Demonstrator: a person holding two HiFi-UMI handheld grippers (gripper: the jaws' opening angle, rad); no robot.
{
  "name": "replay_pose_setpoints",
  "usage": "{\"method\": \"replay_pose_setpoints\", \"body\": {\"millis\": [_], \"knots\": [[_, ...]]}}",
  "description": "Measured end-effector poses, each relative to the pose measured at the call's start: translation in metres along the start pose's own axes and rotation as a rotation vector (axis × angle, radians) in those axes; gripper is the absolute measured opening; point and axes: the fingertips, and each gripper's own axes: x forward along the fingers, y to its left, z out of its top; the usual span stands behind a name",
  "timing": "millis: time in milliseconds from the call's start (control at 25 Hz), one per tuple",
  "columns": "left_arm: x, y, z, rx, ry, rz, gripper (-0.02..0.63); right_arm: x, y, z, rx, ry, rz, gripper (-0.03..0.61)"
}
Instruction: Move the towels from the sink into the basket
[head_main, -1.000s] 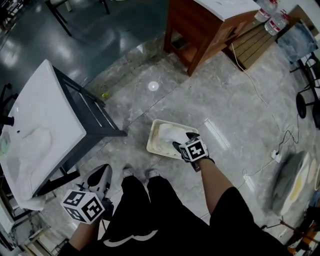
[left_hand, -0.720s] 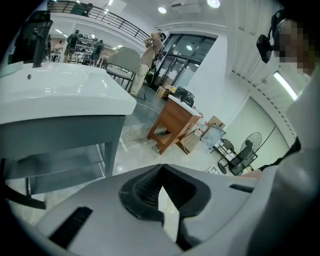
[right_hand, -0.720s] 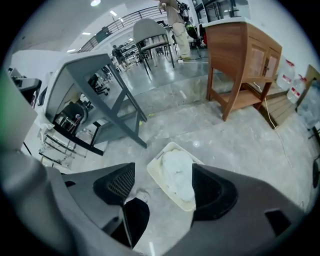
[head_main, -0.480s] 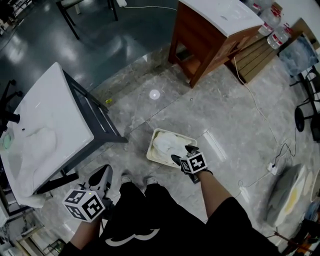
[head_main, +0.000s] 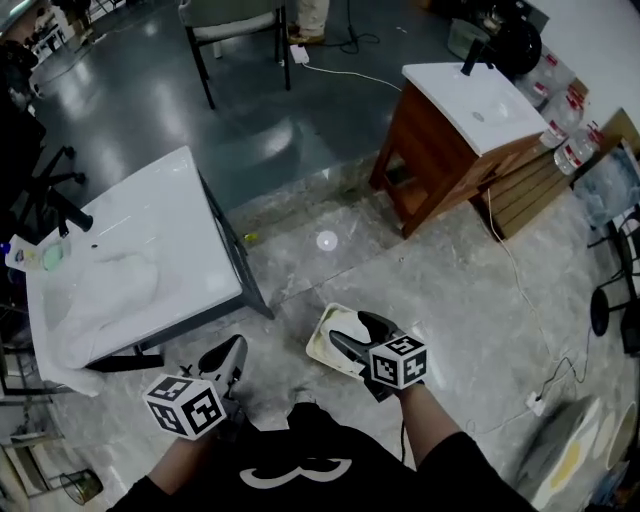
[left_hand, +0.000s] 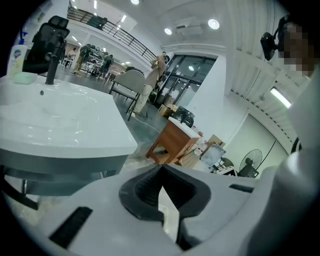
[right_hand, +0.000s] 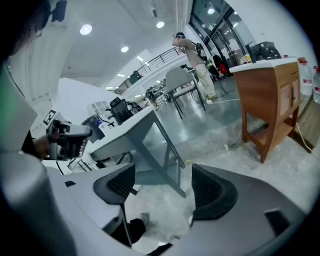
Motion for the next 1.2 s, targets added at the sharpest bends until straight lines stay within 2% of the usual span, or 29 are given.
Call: {"method": "replay_pose_setpoints", "body": {"millis": [280, 480, 640, 840, 1040, 1200], "knots": [[-0.074, 0.026, 0.033, 0.014, -0.101, 0.028, 0.006, -0.005, 0.134, 0.092, -0.211, -0.129, 0.140, 0.334], [-0.148, 0.065, 0.055, 0.005, -0.197, 0.087, 0.006, 0.019, 0.254, 0.128, -0.351, -0.176, 0.272, 0.334], [-0.223, 0.111, 0.069, -0.009, -0.263, 0.154, 0.006, 0.055, 0.350, 0.139, -0.458, -0.160, 0.382, 0.334], [-0.317, 0.175, 0.075, 0.007, -0.330, 0.254, 0.006, 0.105, 0.451, 0.135, -0.543, -0.127, 0.484, 0.334], [-0.406, 0.241, 0.075, -0.011, -0.386, 0.385, 0.006, 0.150, 0.535, 0.128, -0.602, -0.073, 0.571, 0.334], [-0.454, 0.289, 0.070, -0.050, -0.423, 0.442, 0.006, 0.192, 0.581, 0.113, -0.656, -0.025, 0.608, 0.334]]}}
